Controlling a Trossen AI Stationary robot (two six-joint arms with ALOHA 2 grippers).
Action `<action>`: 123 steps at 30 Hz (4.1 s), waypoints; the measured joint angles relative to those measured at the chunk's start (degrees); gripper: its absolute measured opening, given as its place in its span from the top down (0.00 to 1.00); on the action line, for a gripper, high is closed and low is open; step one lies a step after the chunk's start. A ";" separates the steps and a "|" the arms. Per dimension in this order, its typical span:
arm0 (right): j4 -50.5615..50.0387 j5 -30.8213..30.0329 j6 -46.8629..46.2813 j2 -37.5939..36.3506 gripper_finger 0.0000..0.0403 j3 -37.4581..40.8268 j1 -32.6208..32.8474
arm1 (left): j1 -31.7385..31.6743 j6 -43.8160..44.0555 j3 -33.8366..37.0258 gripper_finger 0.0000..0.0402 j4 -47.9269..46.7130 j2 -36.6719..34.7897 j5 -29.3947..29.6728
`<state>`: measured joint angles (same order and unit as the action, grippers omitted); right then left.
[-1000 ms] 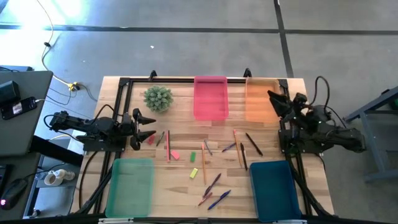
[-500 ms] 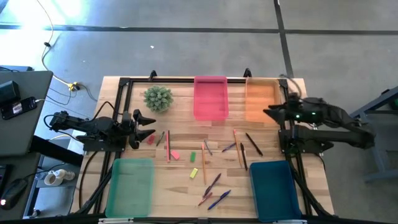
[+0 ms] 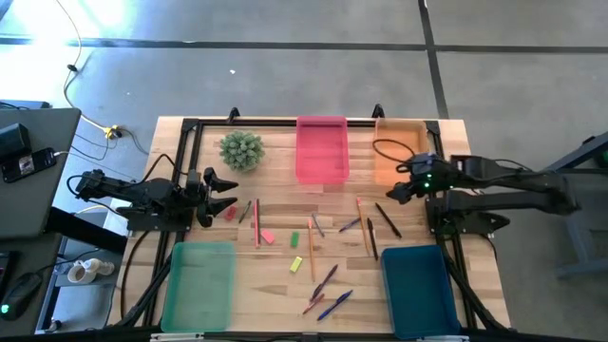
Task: Sort crayons/erasers/pens/pencils in bins
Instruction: Put the right black pen into the orange bin
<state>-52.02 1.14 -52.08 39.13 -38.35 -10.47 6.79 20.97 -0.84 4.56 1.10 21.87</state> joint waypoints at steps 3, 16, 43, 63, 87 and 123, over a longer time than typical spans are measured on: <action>0.01 1.47 -0.61 3.55 0.17 0.00 -0.01 | 0.00 -0.04 -0.02 0.35 0.00 0.00 0.00; -0.29 0.77 -0.98 17.42 0.17 0.00 4.29 | 0.00 -0.09 0.00 0.35 0.00 0.00 0.00; 4.73 -4.00 -15.00 36.83 0.34 0.04 14.79 | 0.00 -0.11 -0.01 0.35 0.00 0.00 0.00; 7.11 -4.09 -15.42 43.46 0.67 0.04 14.77 | -0.02 -0.11 0.00 0.35 0.00 0.00 0.44; 9.64 -3.88 -14.94 43.31 0.84 1.62 14.74 | 0.00 -0.11 -0.02 0.35 0.00 0.00 0.44; 2.07 -19.97 -10.02 24.24 0.98 -11.00 9.48 | 0.00 2.87 0.00 0.35 0.17 0.00 3.18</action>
<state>-49.96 -18.82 -62.11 63.36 -49.34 -0.99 6.79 23.84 -0.84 4.73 1.10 25.05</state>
